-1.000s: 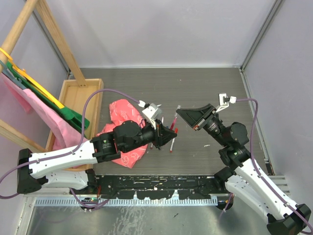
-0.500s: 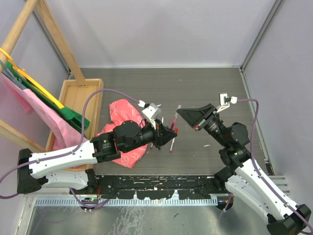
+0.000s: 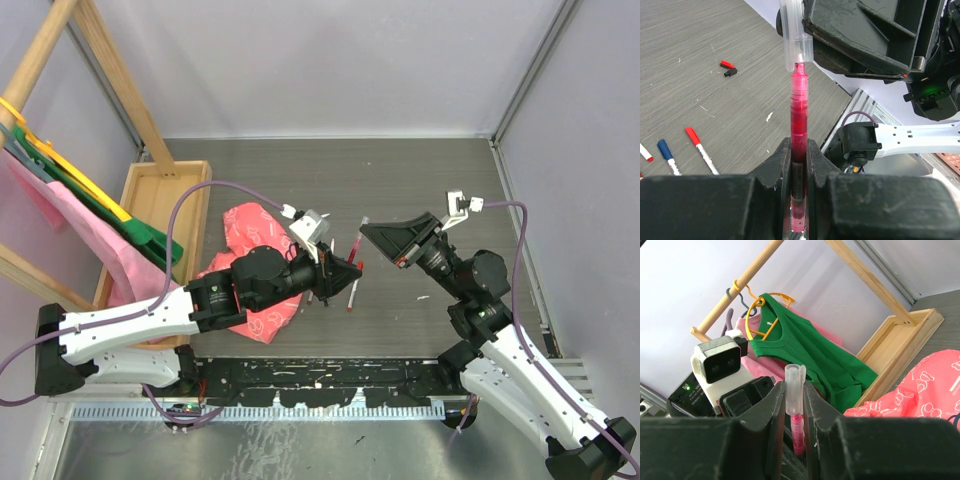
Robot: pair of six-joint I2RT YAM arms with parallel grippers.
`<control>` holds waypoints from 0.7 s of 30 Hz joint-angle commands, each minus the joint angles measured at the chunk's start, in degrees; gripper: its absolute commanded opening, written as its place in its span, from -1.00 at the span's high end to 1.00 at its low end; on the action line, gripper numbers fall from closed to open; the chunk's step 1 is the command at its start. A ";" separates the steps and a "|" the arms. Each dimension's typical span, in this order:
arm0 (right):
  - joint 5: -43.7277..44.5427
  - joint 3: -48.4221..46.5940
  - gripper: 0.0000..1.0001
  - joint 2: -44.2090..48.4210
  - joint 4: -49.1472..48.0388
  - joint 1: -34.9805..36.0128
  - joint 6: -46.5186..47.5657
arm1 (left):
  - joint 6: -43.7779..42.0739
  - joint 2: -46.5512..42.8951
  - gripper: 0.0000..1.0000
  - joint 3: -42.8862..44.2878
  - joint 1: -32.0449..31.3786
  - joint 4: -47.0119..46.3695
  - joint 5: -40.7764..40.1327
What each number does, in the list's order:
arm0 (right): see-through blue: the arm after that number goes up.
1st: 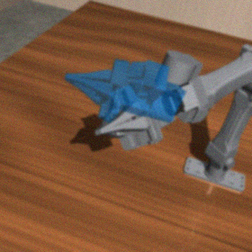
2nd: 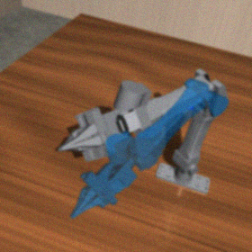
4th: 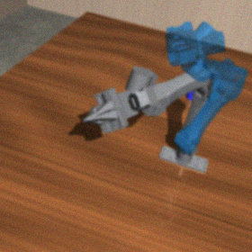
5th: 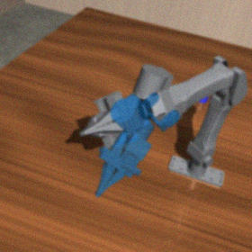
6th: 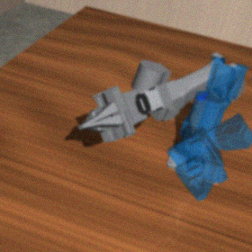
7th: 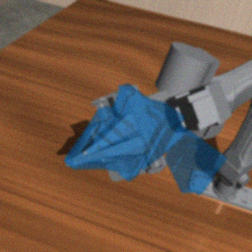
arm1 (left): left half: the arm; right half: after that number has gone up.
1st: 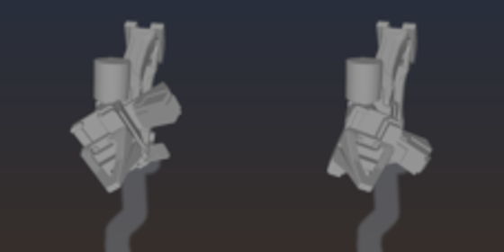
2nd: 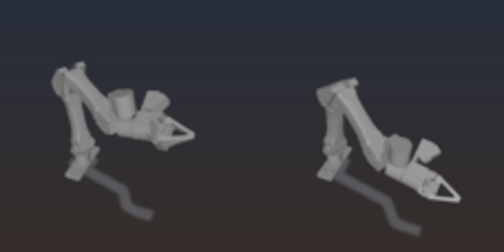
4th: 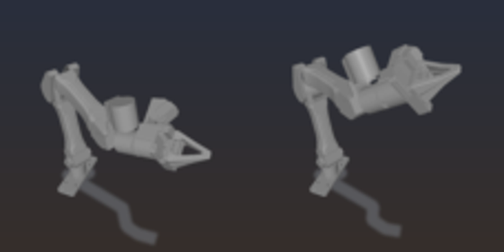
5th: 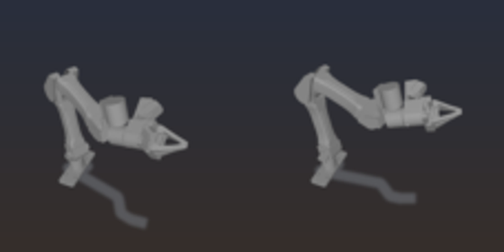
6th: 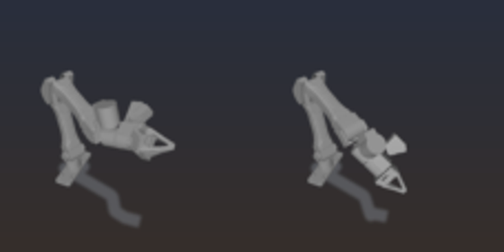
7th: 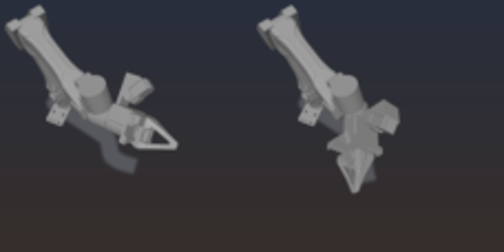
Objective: Insert the pens into the pen caps
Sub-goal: Insert the pen cap onto the pen.
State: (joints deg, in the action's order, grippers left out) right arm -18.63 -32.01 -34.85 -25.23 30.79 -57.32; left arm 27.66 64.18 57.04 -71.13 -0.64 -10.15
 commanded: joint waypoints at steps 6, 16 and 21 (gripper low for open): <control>-2.89 -1.15 1.00 -0.09 -3.22 0.33 0.70 | 0.39 -0.33 1.00 0.85 -0.15 -5.77 -2.24; -5.44 -0.46 0.99 -1.65 -4.18 0.32 1.71 | 1.87 1.08 1.00 1.30 -0.15 -10.94 -3.89; -8.46 -0.27 0.93 -1.88 -4.25 0.33 3.92 | 1.14 1.82 1.00 2.66 -0.15 -11.00 -5.47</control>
State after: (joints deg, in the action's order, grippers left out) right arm -20.91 -32.01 -36.42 -27.03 30.61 -55.72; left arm 29.21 65.80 57.01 -71.20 -4.95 -12.93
